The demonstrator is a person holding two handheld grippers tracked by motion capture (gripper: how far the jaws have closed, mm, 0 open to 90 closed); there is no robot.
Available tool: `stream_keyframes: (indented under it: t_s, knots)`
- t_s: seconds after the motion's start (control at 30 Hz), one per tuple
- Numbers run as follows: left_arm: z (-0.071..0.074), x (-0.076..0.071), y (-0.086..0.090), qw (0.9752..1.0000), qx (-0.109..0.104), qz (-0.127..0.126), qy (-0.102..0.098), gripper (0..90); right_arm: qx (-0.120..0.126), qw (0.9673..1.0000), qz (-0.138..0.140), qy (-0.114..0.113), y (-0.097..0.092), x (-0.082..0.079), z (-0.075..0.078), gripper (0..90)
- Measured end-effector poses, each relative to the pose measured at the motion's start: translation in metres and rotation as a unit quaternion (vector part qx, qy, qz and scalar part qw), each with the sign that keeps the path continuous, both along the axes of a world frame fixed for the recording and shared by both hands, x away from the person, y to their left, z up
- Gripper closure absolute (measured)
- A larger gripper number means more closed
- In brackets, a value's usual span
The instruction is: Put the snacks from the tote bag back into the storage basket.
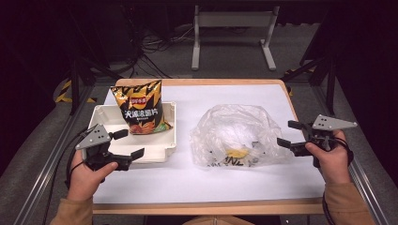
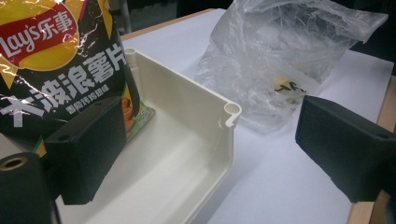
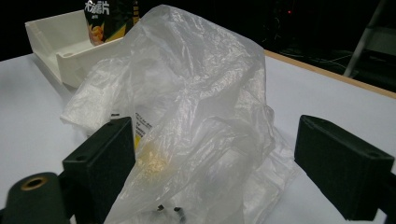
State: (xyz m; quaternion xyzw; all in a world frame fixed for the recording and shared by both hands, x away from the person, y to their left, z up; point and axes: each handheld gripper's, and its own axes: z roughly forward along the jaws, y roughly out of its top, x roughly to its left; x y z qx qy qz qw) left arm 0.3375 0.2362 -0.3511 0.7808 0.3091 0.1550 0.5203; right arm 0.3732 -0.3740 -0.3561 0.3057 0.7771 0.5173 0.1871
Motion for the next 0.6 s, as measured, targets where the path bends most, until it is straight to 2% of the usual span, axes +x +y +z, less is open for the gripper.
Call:
stream_keyframes:
  t_s: [0.03, 0.13, 0.2, 0.33, 0.5, 0.57, 0.6]
  knots:
    - [-0.007, -0.004, 0.001, 0.9999, -0.006, -0.005, -0.007, 10.2, -0.001, 1.0000, 0.000, 0.000, 0.000, 0.000, 0.000, 12.8]
    - [-0.013, -0.006, 0.003, 0.9999, -0.012, -0.005, -0.008, 10.5, -0.005, 1.0000, 0.000, -0.001, 0.000, -0.001, 0.000, 12.6]
    - [-0.022, -0.008, 0.006, 0.9999, -0.014, -0.003, -0.010, 10.7, -0.003, 1.0000, 0.002, -0.001, 0.000, -0.002, -0.001, 12.6]
    - [-0.036, -0.010, 0.010, 0.9996, -0.026, 0.008, -0.001, 10.7, 0.002, 1.0000, 0.003, -0.001, 0.000, -0.003, -0.003, 12.3]
    - [-0.055, -0.010, 0.014, 0.9996, -0.022, 0.015, 0.006, 10.6, 0.009, 0.9999, 0.006, 0.003, -0.001, -0.005, -0.006, 9.7]
    - [-0.062, -0.010, 0.015, 0.9997, -0.015, 0.020, 0.006, 10.6, 0.012, 0.9999, 0.007, 0.004, -0.001, -0.005, -0.007, 9.6]
    - [-0.066, -0.010, 0.016, 0.9996, -0.018, 0.021, 0.004, 10.4, 0.014, 0.9999, 0.007, 0.003, -0.001, -0.005, -0.008, 9.3]
